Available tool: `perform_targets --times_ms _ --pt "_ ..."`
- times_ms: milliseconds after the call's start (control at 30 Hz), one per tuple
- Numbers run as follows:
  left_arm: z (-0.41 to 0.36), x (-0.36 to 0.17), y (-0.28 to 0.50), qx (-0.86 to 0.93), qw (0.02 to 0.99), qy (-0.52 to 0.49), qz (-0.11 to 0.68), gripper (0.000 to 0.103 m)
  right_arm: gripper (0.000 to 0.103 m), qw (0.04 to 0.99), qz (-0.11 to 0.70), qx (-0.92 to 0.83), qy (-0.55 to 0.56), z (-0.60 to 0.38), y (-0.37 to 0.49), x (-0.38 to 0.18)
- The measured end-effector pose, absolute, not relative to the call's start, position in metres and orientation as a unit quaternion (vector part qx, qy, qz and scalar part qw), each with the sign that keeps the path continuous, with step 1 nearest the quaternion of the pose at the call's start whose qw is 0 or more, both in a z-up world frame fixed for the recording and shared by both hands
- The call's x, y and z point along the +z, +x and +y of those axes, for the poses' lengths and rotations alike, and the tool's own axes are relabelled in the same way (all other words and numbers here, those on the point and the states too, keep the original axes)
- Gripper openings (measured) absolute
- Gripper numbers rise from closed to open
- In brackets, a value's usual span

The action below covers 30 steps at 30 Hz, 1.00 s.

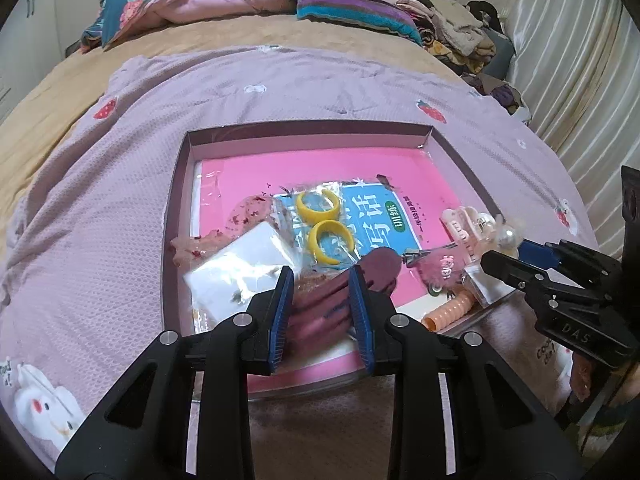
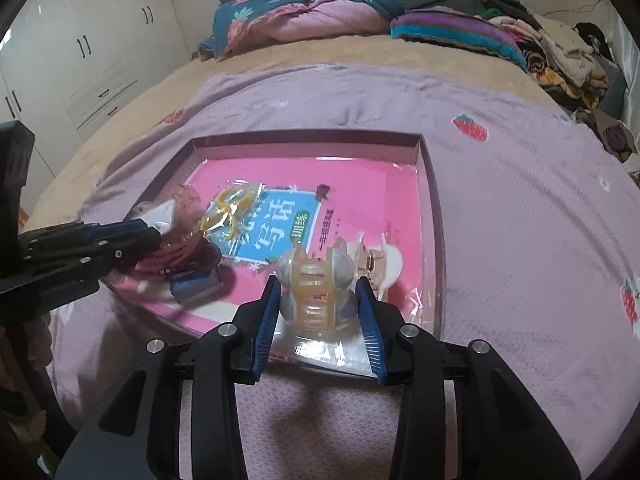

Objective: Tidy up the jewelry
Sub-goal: 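Open both tools to drop the maroon clip and claw clip into the box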

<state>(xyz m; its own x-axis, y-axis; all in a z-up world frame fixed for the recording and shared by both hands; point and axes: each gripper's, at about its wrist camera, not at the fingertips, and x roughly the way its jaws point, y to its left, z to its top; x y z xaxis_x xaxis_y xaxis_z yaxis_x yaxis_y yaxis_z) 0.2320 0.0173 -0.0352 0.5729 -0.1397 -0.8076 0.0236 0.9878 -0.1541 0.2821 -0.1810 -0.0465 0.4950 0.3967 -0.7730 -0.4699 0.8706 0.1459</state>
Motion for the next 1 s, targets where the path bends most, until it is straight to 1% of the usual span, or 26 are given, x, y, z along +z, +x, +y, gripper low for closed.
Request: perform_targets --times_ms 67,100,167,233,333,433,500,533,600,667,700,833,900,967,1000 --pt "0.017 -0.036 0.231 -0.045 0.885 -0.062 0.46 0.021 0.045 0.862 0.438 0.251 -0.038 -0.183 0.281 -0.046" --pt "0.017 -0.035 0.23 -0.045 0.885 -0.06 0.46 0.021 0.051 0.862 0.438 0.251 -0.033 -0.185 0.279 -0.045" --pt "0.016 -0.034 0.229 -0.045 0.885 -0.059 0.459 0.021 0.054 0.867 0.431 0.249 -0.026 -0.189 0.276 -0.039" --pt "0.016 -0.03 0.225 -0.046 0.887 -0.06 0.456 0.021 0.062 0.871 0.424 0.247 -0.022 -0.194 0.27 -0.032" --pt "0.014 -0.023 0.219 -0.045 0.89 -0.061 0.45 0.031 0.069 0.878 0.412 0.243 -0.011 -0.204 0.261 -0.022" --pt "0.013 -0.015 0.211 -0.046 0.893 -0.059 0.443 0.035 0.075 0.884 0.4 0.241 -0.002 -0.213 0.249 -0.011" --pt "0.011 -0.009 0.206 -0.046 0.896 -0.059 0.439 0.039 0.077 0.889 0.39 0.241 0.001 -0.218 0.24 -0.003" --pt "0.011 -0.004 0.201 -0.045 0.898 -0.058 0.435 0.043 0.081 0.89 0.386 0.242 0.002 -0.221 0.235 0.002" --pt "0.009 0.002 0.195 -0.045 0.9 -0.057 0.429 0.047 0.085 0.895 0.376 0.24 0.004 -0.224 0.227 0.009" --pt "0.008 0.008 0.189 -0.044 0.903 -0.057 0.424 0.054 0.085 0.898 0.369 0.241 0.006 -0.227 0.22 0.016" --pt "0.008 0.012 0.184 -0.044 0.904 -0.057 0.421 0.055 0.086 0.899 0.365 0.243 0.007 -0.229 0.216 0.019" --pt "0.006 0.023 0.171 -0.043 0.909 -0.054 0.41 0.07 0.093 0.903 0.352 0.244 0.008 -0.234 0.2 0.03" --pt "0.005 0.029 0.162 -0.043 0.913 -0.051 0.402 0.075 0.094 0.905 0.347 0.245 0.008 -0.236 0.193 0.034" --pt "0.004 0.035 0.153 -0.041 0.917 -0.051 0.395 0.086 0.095 0.907 0.342 0.247 0.008 -0.238 0.185 0.037" --pt "0.004 0.037 0.149 -0.041 0.918 -0.051 0.392 0.088 0.096 0.907 0.34 0.247 0.008 -0.239 0.181 0.038"
